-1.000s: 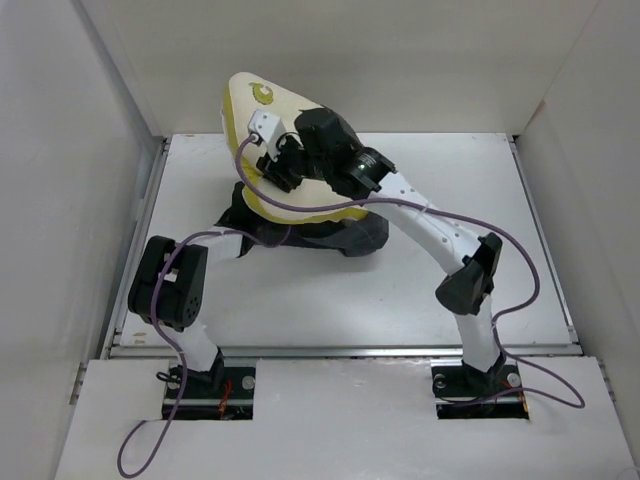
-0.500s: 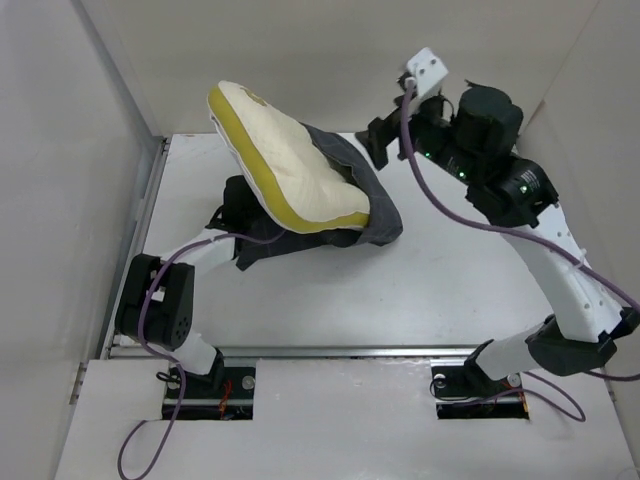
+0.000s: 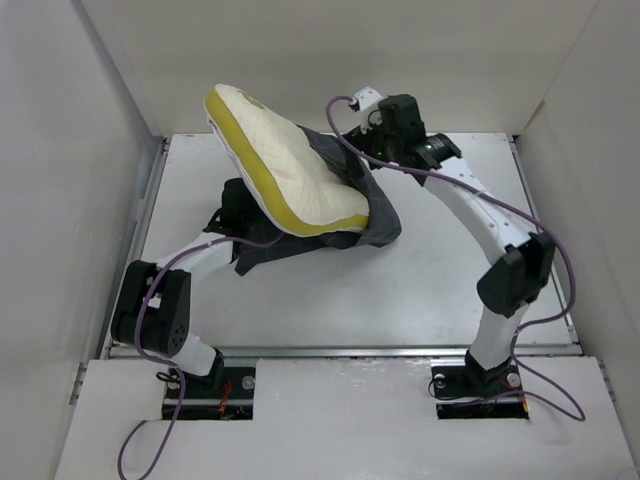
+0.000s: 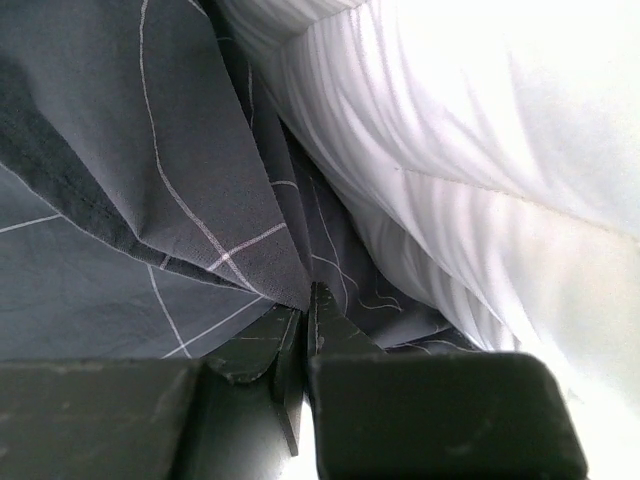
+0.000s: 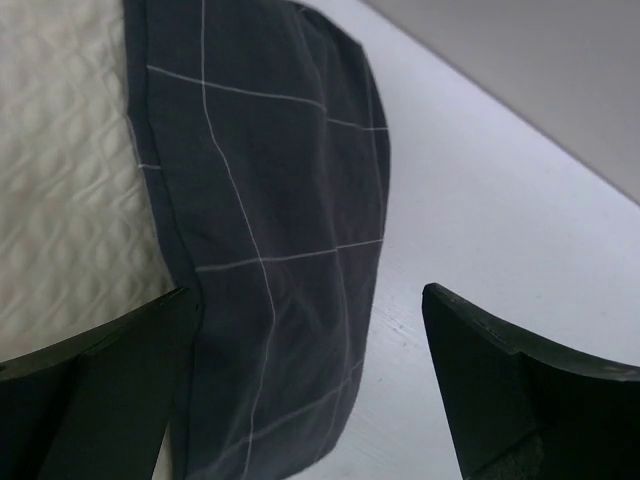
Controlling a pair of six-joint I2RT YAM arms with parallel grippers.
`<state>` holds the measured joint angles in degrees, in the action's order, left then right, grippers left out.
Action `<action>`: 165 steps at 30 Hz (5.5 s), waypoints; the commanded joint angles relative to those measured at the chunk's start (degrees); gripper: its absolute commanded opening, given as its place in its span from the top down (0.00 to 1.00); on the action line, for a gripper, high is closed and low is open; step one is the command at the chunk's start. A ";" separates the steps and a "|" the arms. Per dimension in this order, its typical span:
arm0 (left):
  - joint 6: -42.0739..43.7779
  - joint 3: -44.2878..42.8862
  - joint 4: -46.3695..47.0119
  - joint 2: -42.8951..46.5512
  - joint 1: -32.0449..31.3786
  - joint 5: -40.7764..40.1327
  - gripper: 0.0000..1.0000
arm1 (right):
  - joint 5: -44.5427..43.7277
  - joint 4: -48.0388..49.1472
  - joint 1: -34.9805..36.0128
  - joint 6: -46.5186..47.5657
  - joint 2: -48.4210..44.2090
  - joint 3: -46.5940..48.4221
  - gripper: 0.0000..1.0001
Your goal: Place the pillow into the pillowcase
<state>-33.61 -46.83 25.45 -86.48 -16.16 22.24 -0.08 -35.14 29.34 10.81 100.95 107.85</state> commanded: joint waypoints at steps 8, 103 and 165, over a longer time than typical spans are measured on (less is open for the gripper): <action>2.76 -1.78 0.12 3.51 0.08 -0.35 1.00 | -2.71 -1.16 5.02 0.10 12.07 9.47 0.03; 11.28 -39.74 -24.13 -14.50 -29.53 17.23 1.00 | 13.96 99.38 -7.19 -52.53 -7.44 -61.43 1.00; -0.77 -12.59 -24.67 -8.81 -26.73 -36.74 1.00 | 3.58 22.21 -0.69 -13.35 -2.26 -44.86 1.00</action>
<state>-37.01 -57.01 -0.69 -99.85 -42.28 -15.03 -1.52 -11.86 28.16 -2.37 94.11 58.87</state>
